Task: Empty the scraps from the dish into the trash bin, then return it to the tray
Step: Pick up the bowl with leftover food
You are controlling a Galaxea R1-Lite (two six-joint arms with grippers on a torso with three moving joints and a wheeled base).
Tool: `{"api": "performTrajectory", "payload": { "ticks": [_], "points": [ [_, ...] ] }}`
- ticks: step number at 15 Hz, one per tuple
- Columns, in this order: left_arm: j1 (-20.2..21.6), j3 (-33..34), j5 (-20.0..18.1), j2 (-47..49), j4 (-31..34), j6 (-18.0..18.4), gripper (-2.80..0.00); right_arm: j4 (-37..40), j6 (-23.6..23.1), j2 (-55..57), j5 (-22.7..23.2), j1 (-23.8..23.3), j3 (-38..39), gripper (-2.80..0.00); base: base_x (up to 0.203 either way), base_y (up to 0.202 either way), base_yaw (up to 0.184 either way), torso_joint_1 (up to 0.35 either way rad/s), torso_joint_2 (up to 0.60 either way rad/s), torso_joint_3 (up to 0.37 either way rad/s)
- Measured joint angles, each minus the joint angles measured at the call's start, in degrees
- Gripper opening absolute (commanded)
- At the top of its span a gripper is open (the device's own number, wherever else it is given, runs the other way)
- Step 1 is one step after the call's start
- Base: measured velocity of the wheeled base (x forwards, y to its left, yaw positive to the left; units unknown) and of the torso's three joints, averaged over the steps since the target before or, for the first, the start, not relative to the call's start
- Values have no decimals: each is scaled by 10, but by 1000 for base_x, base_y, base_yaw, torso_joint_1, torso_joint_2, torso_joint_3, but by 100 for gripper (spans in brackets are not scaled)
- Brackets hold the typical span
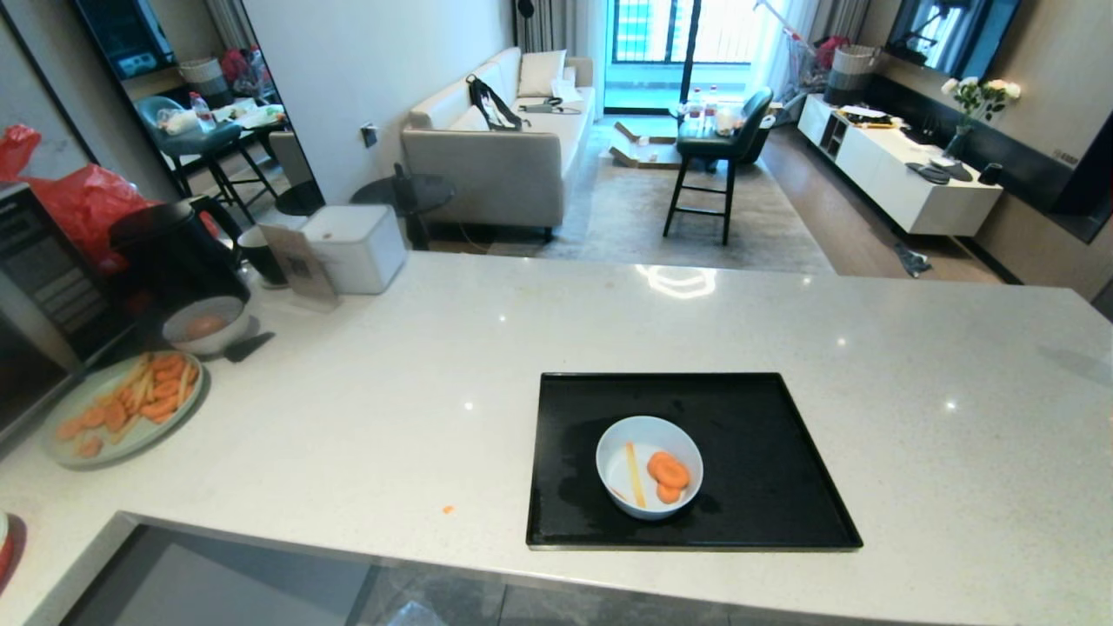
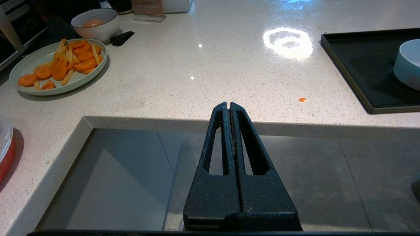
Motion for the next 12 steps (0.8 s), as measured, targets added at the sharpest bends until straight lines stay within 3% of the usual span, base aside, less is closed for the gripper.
{"api": "performTrajectory", "payload": {
  "ticks": [12],
  "points": [
    [0, 0, 0, 0, 0, -1, -280, -1, -1, 0, 0, 0, 0, -280, 0, 0, 0, 0, 0, 0]
  ]
}}
